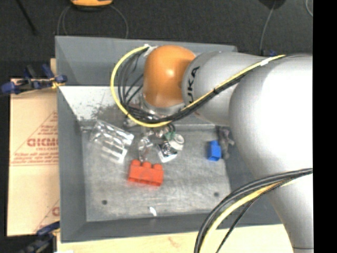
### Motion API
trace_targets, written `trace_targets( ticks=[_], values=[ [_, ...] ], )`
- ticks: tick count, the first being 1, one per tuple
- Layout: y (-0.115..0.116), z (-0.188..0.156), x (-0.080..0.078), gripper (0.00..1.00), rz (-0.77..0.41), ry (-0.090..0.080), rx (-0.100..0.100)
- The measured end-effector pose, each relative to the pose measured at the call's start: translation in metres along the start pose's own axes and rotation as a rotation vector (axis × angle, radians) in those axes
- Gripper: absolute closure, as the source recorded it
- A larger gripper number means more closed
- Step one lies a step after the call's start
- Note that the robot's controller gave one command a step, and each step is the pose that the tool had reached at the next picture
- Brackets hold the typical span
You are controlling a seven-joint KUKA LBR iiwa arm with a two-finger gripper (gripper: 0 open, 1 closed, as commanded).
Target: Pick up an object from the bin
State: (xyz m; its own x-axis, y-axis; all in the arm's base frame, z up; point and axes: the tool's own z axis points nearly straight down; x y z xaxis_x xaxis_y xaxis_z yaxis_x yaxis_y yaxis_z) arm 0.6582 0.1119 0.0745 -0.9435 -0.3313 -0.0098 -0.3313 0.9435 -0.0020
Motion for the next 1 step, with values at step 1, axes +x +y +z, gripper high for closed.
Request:
trace_targets(
  ticks=[1],
  values=[
    [0.0607,-0.0005,-0.013,0.0,-0.209,0.003,0.01]
  ],
)
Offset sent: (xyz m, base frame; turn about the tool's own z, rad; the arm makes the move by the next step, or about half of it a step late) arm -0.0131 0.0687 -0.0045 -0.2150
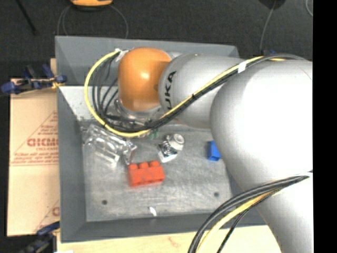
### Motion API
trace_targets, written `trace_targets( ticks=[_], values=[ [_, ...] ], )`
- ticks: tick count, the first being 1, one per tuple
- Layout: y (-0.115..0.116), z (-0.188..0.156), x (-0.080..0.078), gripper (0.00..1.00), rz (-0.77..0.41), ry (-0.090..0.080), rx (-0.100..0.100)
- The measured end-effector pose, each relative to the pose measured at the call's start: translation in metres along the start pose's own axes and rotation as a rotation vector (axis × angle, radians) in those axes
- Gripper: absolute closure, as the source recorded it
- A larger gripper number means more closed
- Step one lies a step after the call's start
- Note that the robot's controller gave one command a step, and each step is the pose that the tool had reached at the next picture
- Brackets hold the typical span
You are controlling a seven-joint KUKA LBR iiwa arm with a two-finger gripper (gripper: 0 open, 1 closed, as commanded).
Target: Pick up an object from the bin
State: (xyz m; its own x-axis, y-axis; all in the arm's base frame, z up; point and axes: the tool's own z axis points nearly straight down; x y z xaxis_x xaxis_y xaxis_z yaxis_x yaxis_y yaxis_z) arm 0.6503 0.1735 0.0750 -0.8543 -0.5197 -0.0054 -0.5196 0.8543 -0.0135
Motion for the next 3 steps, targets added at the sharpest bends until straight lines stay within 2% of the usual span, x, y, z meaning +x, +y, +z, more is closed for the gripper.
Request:
trace_targets(
  ticks=[1,2,3],
  values=[
    [-0.002,-0.001,0.0,1.0,0.004,-0.001,0.002],
    [-0.004,-0.17,-0.004,1.0,-0.016,-0.009,-0.008],
    [-0.017,-0.109,0.086,1.0,-0.181,0.009,-0.015]
  ],
)
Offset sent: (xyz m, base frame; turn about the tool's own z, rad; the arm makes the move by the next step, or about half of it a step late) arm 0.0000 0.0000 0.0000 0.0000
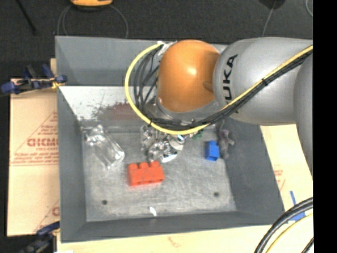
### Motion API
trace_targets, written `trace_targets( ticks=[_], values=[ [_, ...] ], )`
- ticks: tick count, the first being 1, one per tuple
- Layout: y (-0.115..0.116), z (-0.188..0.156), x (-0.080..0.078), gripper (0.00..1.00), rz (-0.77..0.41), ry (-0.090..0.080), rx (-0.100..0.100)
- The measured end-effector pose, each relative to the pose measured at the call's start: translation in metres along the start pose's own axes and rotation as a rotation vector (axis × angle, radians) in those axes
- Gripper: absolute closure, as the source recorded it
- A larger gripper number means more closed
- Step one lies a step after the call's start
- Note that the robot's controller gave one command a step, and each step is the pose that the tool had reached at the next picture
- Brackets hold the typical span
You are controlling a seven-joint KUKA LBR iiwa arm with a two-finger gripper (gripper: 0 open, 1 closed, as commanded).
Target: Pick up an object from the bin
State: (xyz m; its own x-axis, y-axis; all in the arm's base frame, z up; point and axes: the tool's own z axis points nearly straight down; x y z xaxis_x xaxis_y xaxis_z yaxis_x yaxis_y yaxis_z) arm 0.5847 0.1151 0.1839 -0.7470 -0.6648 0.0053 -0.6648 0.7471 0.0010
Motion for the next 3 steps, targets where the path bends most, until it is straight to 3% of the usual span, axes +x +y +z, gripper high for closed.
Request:
trace_targets(
  ticks=[1,2,3],
  values=[
    [0.017,0.026,0.02,1.0,-0.143,-0.005,0.002],
    [0.017,0.025,0.019,0.0,-0.142,-0.007,0.003],
    [0.015,0.106,0.02,0.0,0.132,-0.01,0.0]
  ],
)
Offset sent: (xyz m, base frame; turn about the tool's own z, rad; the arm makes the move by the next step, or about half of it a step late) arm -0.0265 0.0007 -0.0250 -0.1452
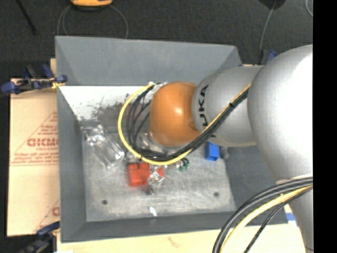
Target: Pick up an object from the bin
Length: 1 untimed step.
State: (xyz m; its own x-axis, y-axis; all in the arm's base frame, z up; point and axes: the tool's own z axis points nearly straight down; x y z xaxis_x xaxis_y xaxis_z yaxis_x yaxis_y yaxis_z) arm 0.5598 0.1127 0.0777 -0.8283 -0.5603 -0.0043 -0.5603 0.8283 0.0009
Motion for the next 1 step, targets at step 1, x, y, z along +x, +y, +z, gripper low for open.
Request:
trace_targets(
  ticks=[1],
  values=[
    [-0.0013,-0.0024,-0.002,1.0,-0.003,-0.007,0.004]
  ],
)
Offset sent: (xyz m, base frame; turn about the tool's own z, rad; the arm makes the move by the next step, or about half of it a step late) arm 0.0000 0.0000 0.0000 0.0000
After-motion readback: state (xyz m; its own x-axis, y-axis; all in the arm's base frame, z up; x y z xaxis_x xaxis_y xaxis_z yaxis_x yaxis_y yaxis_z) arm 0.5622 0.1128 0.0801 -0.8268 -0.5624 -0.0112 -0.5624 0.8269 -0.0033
